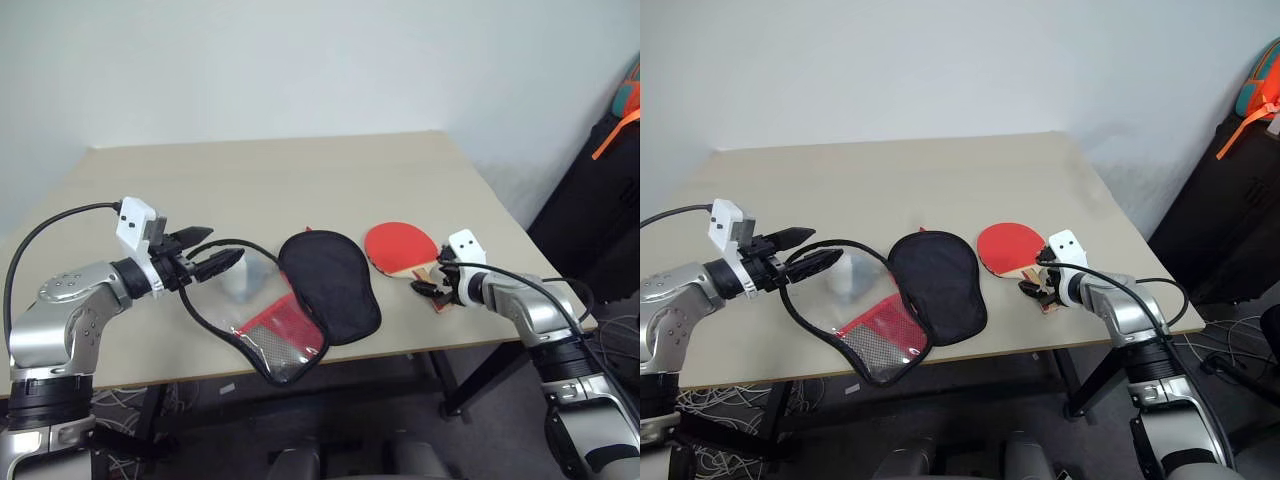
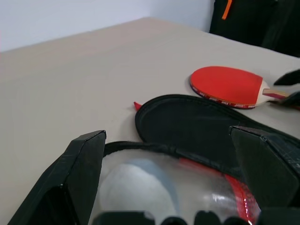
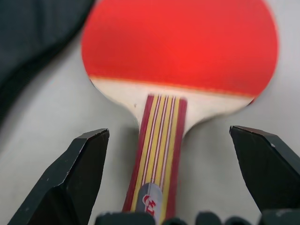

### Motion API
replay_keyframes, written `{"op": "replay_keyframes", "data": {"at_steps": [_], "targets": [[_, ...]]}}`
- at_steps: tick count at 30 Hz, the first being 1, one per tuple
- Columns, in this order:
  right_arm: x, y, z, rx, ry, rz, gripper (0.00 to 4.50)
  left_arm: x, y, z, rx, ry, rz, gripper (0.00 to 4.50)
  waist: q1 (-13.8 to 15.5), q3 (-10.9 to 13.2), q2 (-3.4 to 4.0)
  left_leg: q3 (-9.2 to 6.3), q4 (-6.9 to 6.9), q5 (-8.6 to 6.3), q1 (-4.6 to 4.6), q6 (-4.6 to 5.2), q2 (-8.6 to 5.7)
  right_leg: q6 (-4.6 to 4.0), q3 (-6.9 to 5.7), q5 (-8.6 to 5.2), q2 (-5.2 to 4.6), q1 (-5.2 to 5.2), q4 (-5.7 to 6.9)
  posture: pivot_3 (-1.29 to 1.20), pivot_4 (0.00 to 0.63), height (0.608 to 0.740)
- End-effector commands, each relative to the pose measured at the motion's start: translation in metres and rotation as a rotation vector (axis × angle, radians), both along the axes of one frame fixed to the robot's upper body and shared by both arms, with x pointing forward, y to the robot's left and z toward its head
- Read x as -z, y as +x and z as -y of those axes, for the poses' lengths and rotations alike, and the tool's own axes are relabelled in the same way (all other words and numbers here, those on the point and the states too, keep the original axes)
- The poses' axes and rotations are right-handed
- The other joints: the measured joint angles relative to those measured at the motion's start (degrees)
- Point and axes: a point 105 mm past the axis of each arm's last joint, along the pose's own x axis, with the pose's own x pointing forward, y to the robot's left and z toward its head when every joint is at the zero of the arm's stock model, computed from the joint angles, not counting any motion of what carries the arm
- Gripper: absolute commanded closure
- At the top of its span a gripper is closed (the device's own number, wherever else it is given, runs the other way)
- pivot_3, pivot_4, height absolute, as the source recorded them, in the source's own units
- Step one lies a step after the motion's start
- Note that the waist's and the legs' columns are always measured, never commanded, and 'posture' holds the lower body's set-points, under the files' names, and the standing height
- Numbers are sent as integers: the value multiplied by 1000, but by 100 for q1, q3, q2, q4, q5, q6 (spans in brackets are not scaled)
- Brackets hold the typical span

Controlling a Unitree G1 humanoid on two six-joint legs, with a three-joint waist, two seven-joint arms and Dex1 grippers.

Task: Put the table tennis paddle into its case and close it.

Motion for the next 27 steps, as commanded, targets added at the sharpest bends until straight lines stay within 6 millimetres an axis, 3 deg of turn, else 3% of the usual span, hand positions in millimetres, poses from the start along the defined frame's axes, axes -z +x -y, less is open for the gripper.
{"op": "replay_keyframes", "data": {"at_steps": [1, 4, 13, 17, 27], "targets": [[-4, 7, 8, 57, -22, 41, 19, -12, 4, 3, 13, 12, 59, 0, -1, -3, -4, 0, 0, 0, 3, 0, 0, 0, 0, 0, 0, 2, 0, 0, 0, 739], [-1, 9, 13, 104, -26, 42, 579, -11, 5, 3, 14, 12, 60, 0, -6, -6, -9, 0, 2, 0, 11, 0, 0, 0, 0, 1, 1, 13, 1, 0, 0, 739], [-3, 10, 13, 170, -8, 56, 3359, -5, 6, 3, 7, 7, 54, 0, -3, -20, -31, -1, 12, 0, 30, 0, 0, 0, 0, 2, 1, 39, 3, 0, 0, 739], [-17, 17, 5, 210, 35, 111, 3375, -3, 6, 3, 4, 4, 48, 0, -19, -20, -32, -1, 12, 0, 33, 0, 0, 1, 2, 2, 1, 41, 3, 0, 0, 739], [-60, 2, -76, -1, 172, 166, 3375, 0, 8, 3, 8, 8, 37, 0, -28, -16, -24, 8, 2, 1, 5, 0, 6, 2, 18, 3, 10, -15, 25, 0, 0, 739]]}}
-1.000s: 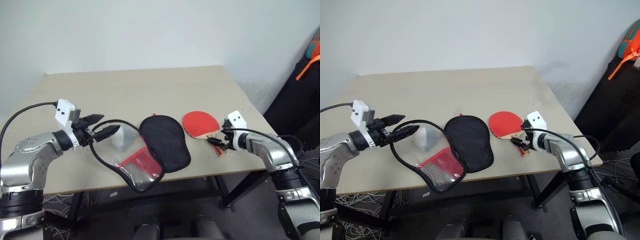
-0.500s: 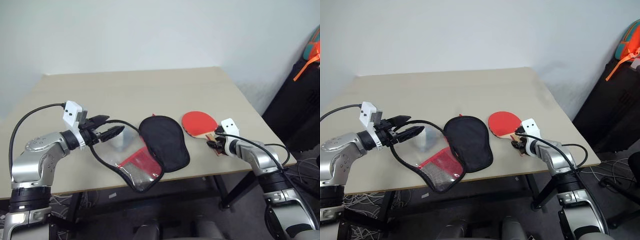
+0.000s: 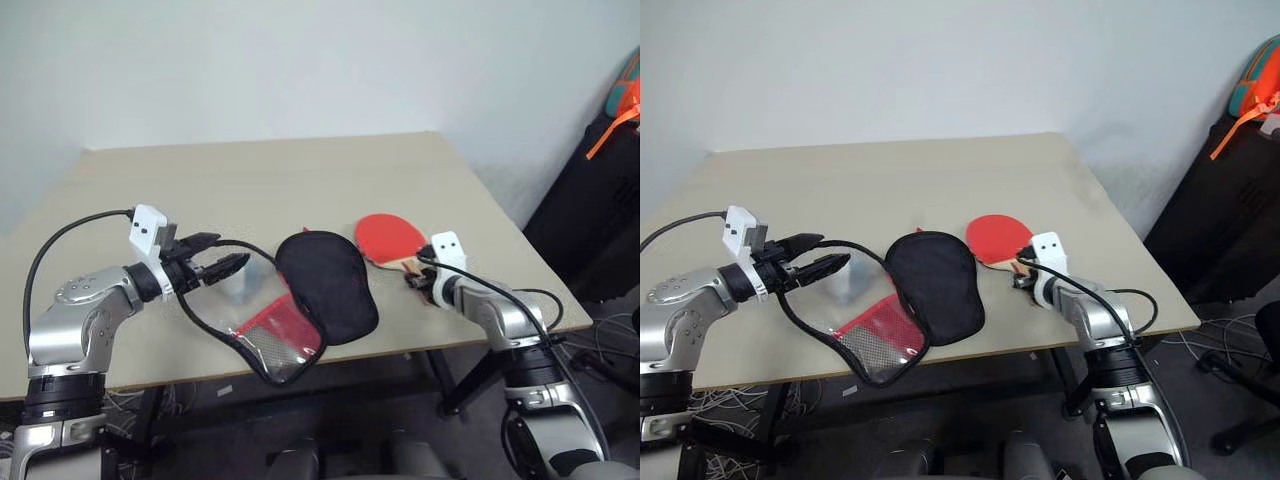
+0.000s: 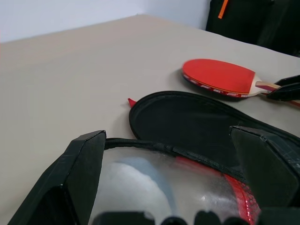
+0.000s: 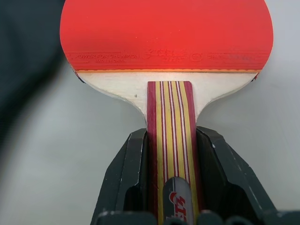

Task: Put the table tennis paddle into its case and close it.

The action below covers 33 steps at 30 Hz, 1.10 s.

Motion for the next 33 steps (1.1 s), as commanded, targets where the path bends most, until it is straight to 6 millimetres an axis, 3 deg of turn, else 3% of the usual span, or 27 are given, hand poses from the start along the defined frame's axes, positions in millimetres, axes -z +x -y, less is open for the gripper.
{"op": "replay_keyframes", "data": {"at_steps": [1, 5, 13, 20, 33], "targets": [[-45, -1, -34, -89, 60, 121, 3375, -12, 4, 2, 11, 18, 55, 0, 6, 0, 0, 1, 0, 0, 0, 0, 0, 0, 1, 0, 0, 0, 2, 0, 0, 739], [-50, -11, -62, -135, 84, 110, 3375, -10, 3, 4, 16, 15, 47, 0, 18, -1, -1, 2, 2, 0, 0, 0, -1, 0, 1, 0, -1, 1, 3, 0, 0, 739], [-26, -29, -89, -157, 71, 2, 3375, -6, 0, 5, 21, 14, 33, 0, 12, 0, 0, 3, 2, -1, 0, -1, -1, 0, 2, -1, -1, -2, 6, 0, 0, 739], [-5, -30, -102, -130, 40, -69, 3375, -4, -1, 5, 28, 19, 15, 0, 6, 0, 1, 5, 2, -1, 2, -2, 0, 0, 3, -2, 0, -8, 16, 0, 0, 739], [2, -17, -103, -33, 9, -121, 3375, -5, 0, 9, 34, 16, 13, 0, -3, 0, 0, 9, 2, 0, 18, -3, 6, -1, 7, -2, 5, -2, 27, 0, 0, 739]]}}
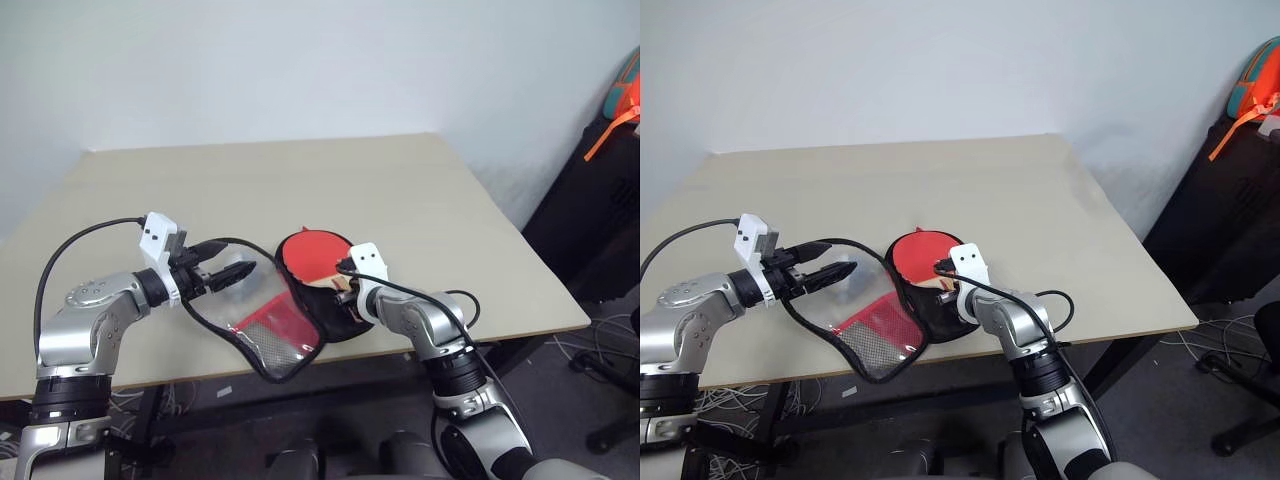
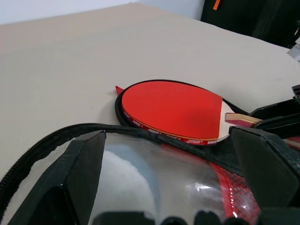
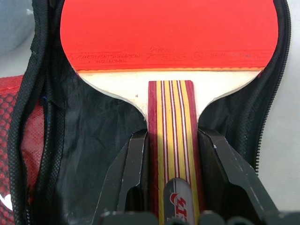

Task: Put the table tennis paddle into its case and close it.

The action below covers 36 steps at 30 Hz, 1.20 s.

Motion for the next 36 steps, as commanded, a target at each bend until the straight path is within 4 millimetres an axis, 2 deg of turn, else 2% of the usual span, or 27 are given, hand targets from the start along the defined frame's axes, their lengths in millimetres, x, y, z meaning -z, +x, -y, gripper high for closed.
{"op": "replay_keyframes", "data": {"at_steps": [1, 2, 7, 12, 18, 20, 23, 26, 29, 31, 36], "targets": [[-5, 9, 5, 45, -20, 8, 3375, -16, 2, 4, 18, 14, 58, 0, 5, 0, 0, 0, 0, 0, 0, 0, 0, 0, 0, 0, 0, 1, 0, 0, 0, 739], [-5, 8, 4, 45, -19, 1, 3375, -16, 2, 4, 17, 15, 58, 0, 8, 0, 0, 0, 0, 0, 0, 0, 0, 0, 0, 0, 0, 1, 0, 0, 0, 739], [-8, 7, -1, 37, 2, -14, 1765, -16, 2, 4, 15, 13, 60, 0, 6, 0, 1, 0, 0, 0, -6, 0, 0, 0, 1, 0, -1, -5, -1, 0, 0, 739], [-33, 4, -6, -11, 122, 1, 29, -17, 3, 5, 16, 9, 60, 0, 12, 1, 2, -1, -1, 0, -7, 0, -1, 0, 0, 0, -1, -4, -2, 0, 0, 739], [-75, 0, 15, -84, 229, 106, 29, -27, 4, 1, 15, 3, 67, 0, 11, 2, 3, -1, 0, 0, -17, 0, -1, 1, -1, -1, -2, -12, -3, 0, 0, 739], [-90, -1, 28, -106, 261, 147, 29, -30, 3, -3, 13, -9, 59, 0, 8, 2, 2, 0, 0, 0, -17, 0, -1, 1, -1, -1, -2, -12, -4, 0, 0, 739], [-116, 0, 59, -148, 281, 225, 29, -44, -1, -17, -13, -54, 62, 0, 8, 7, 1, 1, -1, 0, -20, 0, 0, 2, -2, -2, -2, -14, -5, 0, 0, 739], [-130, 6, 83, -145, 254, 280, 29, -51, -6, -34, -46, -67, 63, 0, 6, 8, 2, 7, -1, -1, -22, 1, 0, 1, 0, -3, -2, -17, -7, 0, 0, 739], [-142, 17, 110, -99, 214, 333, 0, -59, -12, -54, -95, -98, 70, 649, -4, 11, 7, 14, -6, -1, -19, 1, 6, -2, 1, -6, -1, -19, -7, 0, 0, 739], [-149, 22, 124, -76, 193, 359, 0, -60, -18, -66, -121, -115, 64, 1324, -6, 11, 7, 20, -6, -1, -21, 1, 9, -11, 5, -11, 0, -24, -7, 0, 0, 739], [-160, 29, 140, -48, 169, 392, 0, -35, -28, -86, -199, -160, -3, 3142, 1, 12, 6, 32, -9, -1, -26, 1, 9, -14, 16, -13, -1, -31, -10, 0, 0, 739]]}}
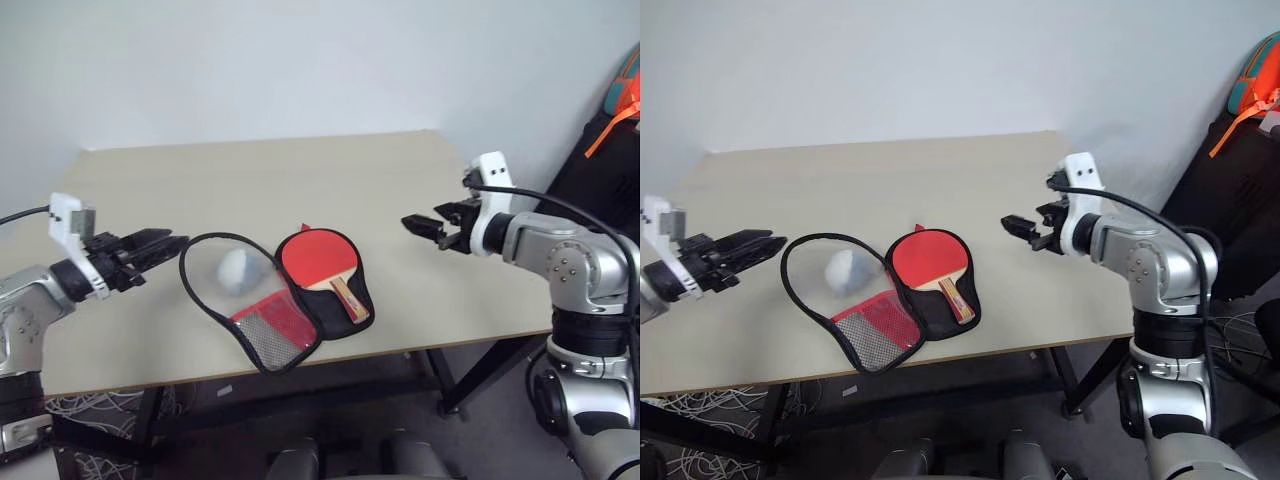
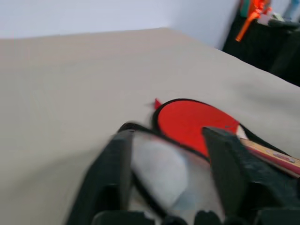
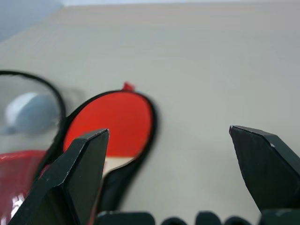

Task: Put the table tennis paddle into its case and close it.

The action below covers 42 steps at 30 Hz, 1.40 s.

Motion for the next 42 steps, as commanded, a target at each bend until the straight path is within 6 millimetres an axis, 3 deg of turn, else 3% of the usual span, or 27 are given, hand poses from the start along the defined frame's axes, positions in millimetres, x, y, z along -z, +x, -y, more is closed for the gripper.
{"op": "replay_keyframes", "data": {"at_steps": [1, 4, 6, 8, 11, 13, 19, 23, 25, 28, 34, 37, 42], "targets": [[-24, 3, 2, -7, 18, 82, 0, 6, -5, -8, -31, -31, 4, 3443, 2, 0, 0, 0, 0, 0, 0, 0, 0, 0, 0, 0, 0, 0, 0, 0, 0, 739], [-26, 3, 3, -8, 18, 87, 0, 24, -8, -8, -60, -59, -37, 4475, 13, 0, -4, 2, 0, 0, -1, 0, 1, -1, 2, 0, 0, 0, 0, 0, 0, 739], [-27, 2, 2, -13, 19, 89, 0, 36, -9, -6, -81, -78, -66, 4475, 19, 1, -9, 1, 1, 0, -3, 0, 0, 0, 2, 0, -2, 0, -1, 0, 0, 739], [-26, 2, 0, -16, 21, 86, 0, 51, -11, 8, -55, -82, -108, 4475, 16, 0, -11, 1, 2, 0, -3, 0, 0, 0, 2, 1, -2, 0, -1, 0, 0, 739], [-25, 2, 0, -19, 20, 82, 0, 57, -11, 30, 2, -114, -124, 4475, 23, 0, -12, 1, 2, 0, -3, 0, 0, 0, 3, 1, -3, 0, 0, 0, 0, 739], [-24, 2, 0, -16, 13, 78, 0, 56, -9, 43, 43, -140, -120, 4475, 20, 0, -15, 2, 2, 0, -4, 0, 0, 1, 3, 1, -3, 0, -1, 0, 0, 739], [-19, 5, 9, 3, -17, 69, 0, 18, -13, 136, 381, -234, -37, 4475, 42, 1, -18, 2, 6, 0, -5, 0, -3, 2, 4, 2, -3, 5, -2, 0, 0, 739], [-20, 7, 9, 4, -19, 72, 0, -1, -9, 180, 474, -274, 33, 4475, 35, 1, -16, 2, 8, 0, 2, 1, -4, 14, 4, 9, -2, 16, -7, 0, 0, 739], [-20, 8, 9, 3, -17, 73, 0, 3, -2, 196, 456, -220, 44, 4475, 24, 1, -16, 2, 8, -1, 3, 1, -3, 16, 5, 10, 1, 16, -7, 0, 0, 739], [-20, 7, 8, 2, -15, 74, 0, 13, -5, 202, 463, -203, 12, 4475, 2, 1, -15, 13, 4, -3, 9, 5, 1, 16, 20, 10, 11, 16, -7, 0, 0, 739], [-15, 4, 11, 17, -10, 64, 0, 36, -17, 190, 417, -234, -106, 4475, 11, 2, -15, 18, 6, -5, 8, 8, 16, 12, 35, 9, 32, 13, -11, 0, 0, 739], [-12, 3, 9, 17, -1, 55, 0, 45, -19, 183, 375, -315, -169, 3920, 15, 2, -14, 14, 9, -5, 4, 8, 15, 0, 36, 2, 34, 17, -21, 0, 0, 739], [-9, 1, 2, 8, 12, 43, 0, 56, -28, 183, 365, -375, -248, 2142, 13, 2, -14, 8, 8, -8, 3, 9, 20, 1, 46, 6, 52, 29, -44, 0, 0, 739]]}}
